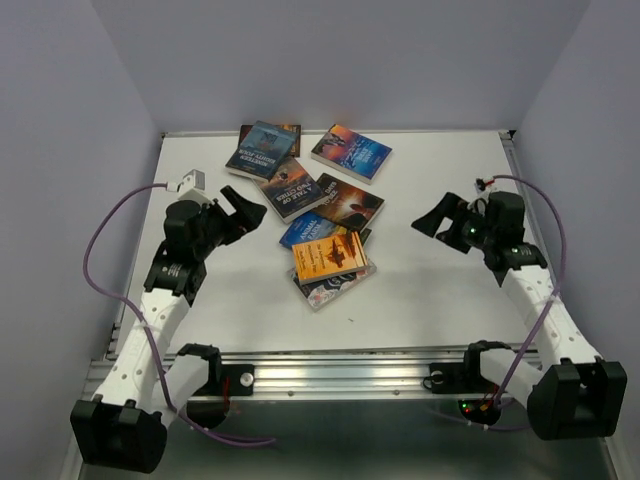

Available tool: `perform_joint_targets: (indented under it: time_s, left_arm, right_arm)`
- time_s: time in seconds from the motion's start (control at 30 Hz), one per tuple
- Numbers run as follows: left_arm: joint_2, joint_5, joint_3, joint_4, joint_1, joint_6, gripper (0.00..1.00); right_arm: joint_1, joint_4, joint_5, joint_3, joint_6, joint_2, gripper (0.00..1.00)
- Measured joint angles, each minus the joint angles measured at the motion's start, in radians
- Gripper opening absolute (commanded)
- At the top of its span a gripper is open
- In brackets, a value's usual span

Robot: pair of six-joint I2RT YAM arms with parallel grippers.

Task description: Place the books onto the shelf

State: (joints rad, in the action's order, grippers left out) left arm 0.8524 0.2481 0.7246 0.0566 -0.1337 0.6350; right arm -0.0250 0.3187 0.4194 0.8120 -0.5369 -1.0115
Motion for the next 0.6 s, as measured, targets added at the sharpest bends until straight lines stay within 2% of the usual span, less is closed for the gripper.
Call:
perform_joint_targets:
  time_s: [0.2, 0.37, 0.6]
  left_arm:
    - [0.027, -0.032, 0.017, 0.074, -0.085, -0.017, 0.99]
    - [0.025, -0.043, 0.017, 0.097, -0.114, -0.021, 0.99]
    - [0.009, -0.048, -0.002, 0.106, -0.117, -0.023, 0.99]
  right_arm:
    - [0.214, -0.061, 0.080, -0.133, -0.007, -0.033, 1.00]
    - [0.270, -0.196, 0.127, -0.202, -0.060, -0.096, 1.00]
    - [0.361, -0.406, 0.156, -0.225, -0.126, -0.281, 1.00]
